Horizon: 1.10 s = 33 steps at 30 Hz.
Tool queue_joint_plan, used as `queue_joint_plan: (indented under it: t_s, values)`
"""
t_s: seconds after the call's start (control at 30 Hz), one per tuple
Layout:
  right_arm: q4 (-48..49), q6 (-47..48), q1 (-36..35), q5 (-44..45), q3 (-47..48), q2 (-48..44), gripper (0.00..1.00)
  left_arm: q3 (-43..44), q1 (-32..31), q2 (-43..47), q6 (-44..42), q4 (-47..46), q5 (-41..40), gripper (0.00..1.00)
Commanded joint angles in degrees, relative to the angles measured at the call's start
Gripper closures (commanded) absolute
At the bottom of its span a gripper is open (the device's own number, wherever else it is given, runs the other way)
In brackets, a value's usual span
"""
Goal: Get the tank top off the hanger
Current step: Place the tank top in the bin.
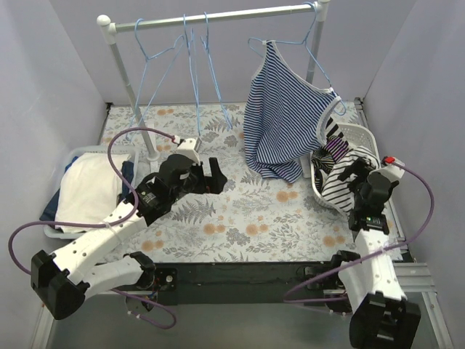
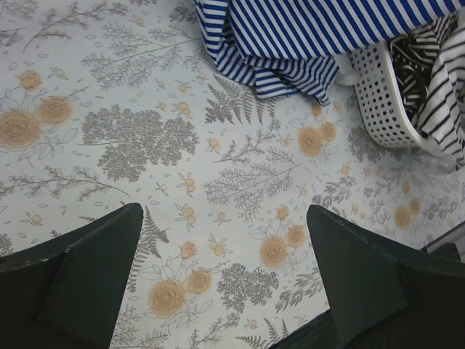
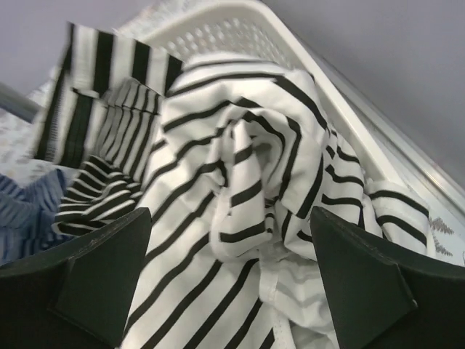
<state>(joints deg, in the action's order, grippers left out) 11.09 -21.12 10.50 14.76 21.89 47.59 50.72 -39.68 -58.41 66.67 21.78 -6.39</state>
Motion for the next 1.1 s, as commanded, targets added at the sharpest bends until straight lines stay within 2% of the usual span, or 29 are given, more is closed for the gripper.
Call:
queue_joint_plan:
  t_s: [0.0, 0.17, 0.23, 0.4, 0.6, 0.73, 0.77, 0.87, 1.0, 1.07]
  values:
    - [-5.1, 3.4, -0.1, -6.1, -1.5, -13.7, 0.01, 2.5, -8.1, -0.8, -2.7, -0.9, -4.4, 0.02]
    - [-11.0, 5.9, -0.1, -14.5, 0.3, -19.7, 0.01, 5.1, -14.5, -3.7, -1.9, -3.7, -5.4, 0.02]
    - [-14.9, 6.7, 0.0, -14.4, 1.2, -20.5, 0.01, 8.2, -16.1, -6.3, -2.7, -4.6, -5.2, 0.02]
    - [-16.7, 6.5, 0.0, -16.5, -0.2, -22.4, 0.01, 16.1, -19.5, -12.9, -5.6, -7.5, -4.9, 0.02]
    - [-17.7, 5.5, 0.0, -16.5, -0.8, -22.8, 0.01, 32.1, -21.4, -24.6, -1.6, -6.6, -4.9, 0.02]
    - [-18.7, 6.1, -0.1, -16.8, 0.2, -22.0, 0.01, 44.0, -23.6, -34.3, -0.1, -5.7, -7.8, 0.02]
    - [-19.3, 6.2, -0.1, -17.0, 0.5, -21.7, 0.01, 49.5, -23.6, -36.3, 0.0, -5.0, -9.3, 0.02]
    - [-19.8, 6.4, -0.1, -17.4, 1.0, -21.7, 0.01, 58.7, -23.6, -45.5, -0.9, -2.7, -14.5, 0.02]
    - [-20.5, 6.5, -0.1, -18.1, 1.1, -22.0, 0.01, 77.3, -23.5, -56.4, -3.4, -0.8, -16.4, 0.02]
    - [-21.2, 6.6, -0.1, -18.1, 1.4, -22.5, 0.01, 82.0, -23.1, -61.4, -2.6, 0.3, -16.4, 0.02]
